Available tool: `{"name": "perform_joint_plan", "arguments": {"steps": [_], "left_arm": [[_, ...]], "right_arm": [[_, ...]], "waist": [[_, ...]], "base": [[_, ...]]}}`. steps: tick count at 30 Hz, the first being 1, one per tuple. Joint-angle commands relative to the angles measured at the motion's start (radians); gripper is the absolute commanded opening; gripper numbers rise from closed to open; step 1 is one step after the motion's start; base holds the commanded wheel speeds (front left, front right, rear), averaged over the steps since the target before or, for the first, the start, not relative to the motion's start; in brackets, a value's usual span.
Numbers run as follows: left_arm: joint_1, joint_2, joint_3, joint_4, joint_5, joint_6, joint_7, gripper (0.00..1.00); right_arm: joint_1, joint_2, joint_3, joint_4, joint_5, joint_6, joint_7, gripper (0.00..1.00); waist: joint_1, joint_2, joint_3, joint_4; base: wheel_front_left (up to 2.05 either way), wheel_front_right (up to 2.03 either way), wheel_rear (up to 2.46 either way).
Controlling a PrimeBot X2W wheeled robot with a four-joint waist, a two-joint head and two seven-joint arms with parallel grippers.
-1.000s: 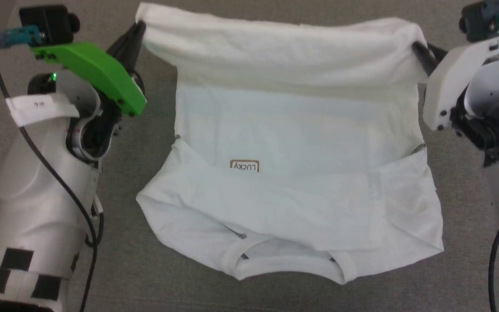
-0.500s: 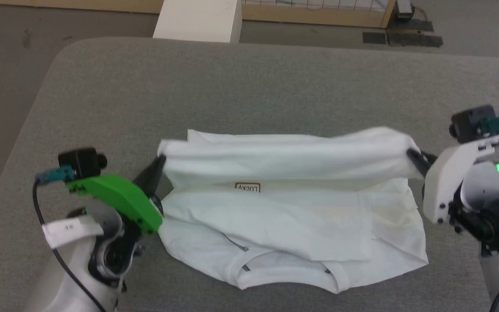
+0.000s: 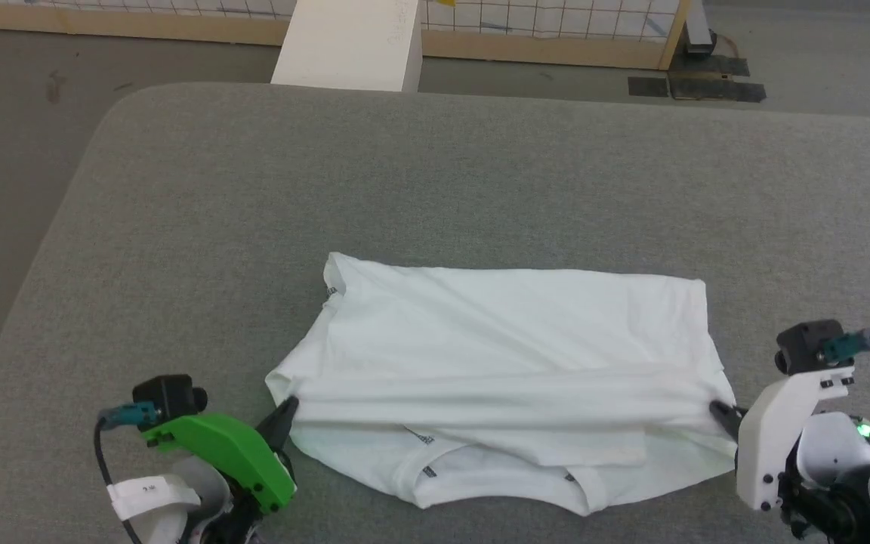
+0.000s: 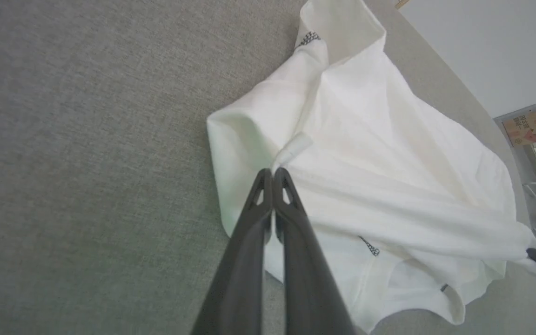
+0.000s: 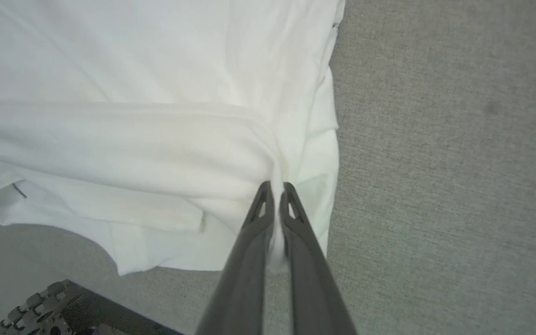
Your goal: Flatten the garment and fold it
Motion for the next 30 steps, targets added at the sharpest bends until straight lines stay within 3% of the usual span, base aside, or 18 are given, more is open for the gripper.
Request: {"name": "perform_joint_plan", "arguments": {"steps": [1,9,10,11,12,13,18,25,30], "left_arm": [[0.020,0.004,-0.002,0.013,0.004,0.010,0.003,0.00],[0.023,0.017,-0.031,0.067,0.034,0.053,0.038,0.00],[0.024,0.016,-0.031,0.068,0.033,0.054,0.038,0.08],[0.025,0.017,-0.032,0.071,0.033,0.057,0.041,0.49],[0.027,0.018,-0.034,0.074,0.034,0.059,0.043,0.93],[0.029,0.019,-0.034,0.075,0.033,0.061,0.046,1.00],[0.044,0.033,-0.043,0.067,0.028,0.080,0.086,1.00],[0.066,0.079,-0.010,-0.005,0.011,0.123,0.125,1.00],[0.051,0.118,0.068,-0.103,0.042,0.144,0.014,1.00]], "right_arm": [[0.020,-0.001,-0.008,0.004,-0.011,-0.002,0.010,0.00],[0.057,0.010,-0.007,0.017,-0.014,-0.002,0.056,0.00],[0.059,0.011,-0.006,0.016,-0.014,-0.002,0.058,0.12],[0.061,0.012,-0.004,0.014,-0.011,-0.002,0.059,1.00],[0.063,0.012,-0.003,0.012,-0.010,-0.002,0.059,1.00],[0.067,0.014,-0.003,0.007,-0.006,-0.002,0.057,1.00],[0.090,0.018,-0.021,-0.026,0.029,-0.002,0.062,1.00],[0.117,0.035,-0.126,-0.135,0.112,-0.002,0.108,1.00],[0.072,0.017,-0.205,-0.181,0.110,-0.002,0.135,1.00]], "waist": [[0.0001,0.0000,-0.003,-0.001],[0.0001,0.0000,-0.025,-0.006],[0.0001,0.0000,-0.028,-0.007],[0.0001,0.0000,-0.033,-0.008],[0.0001,0.0000,-0.039,-0.010],[0.0001,0.0000,-0.043,-0.012],[0.0001,0.0000,-0.063,-0.016],[0.0001,0.0000,-0.078,-0.015],[0.0001,0.0000,-0.064,-0.013]], "base": [[0.00,0.00,0.00],[0.00,0.00,0.00],[0.00,0.00,0.00],[0.00,0.00,0.00],[0.00,0.00,0.00],[0.00,0.00,0.00],[0.00,0.00,0.00],[0.00,0.00,0.00],[0.00,0.00,0.00]]}}
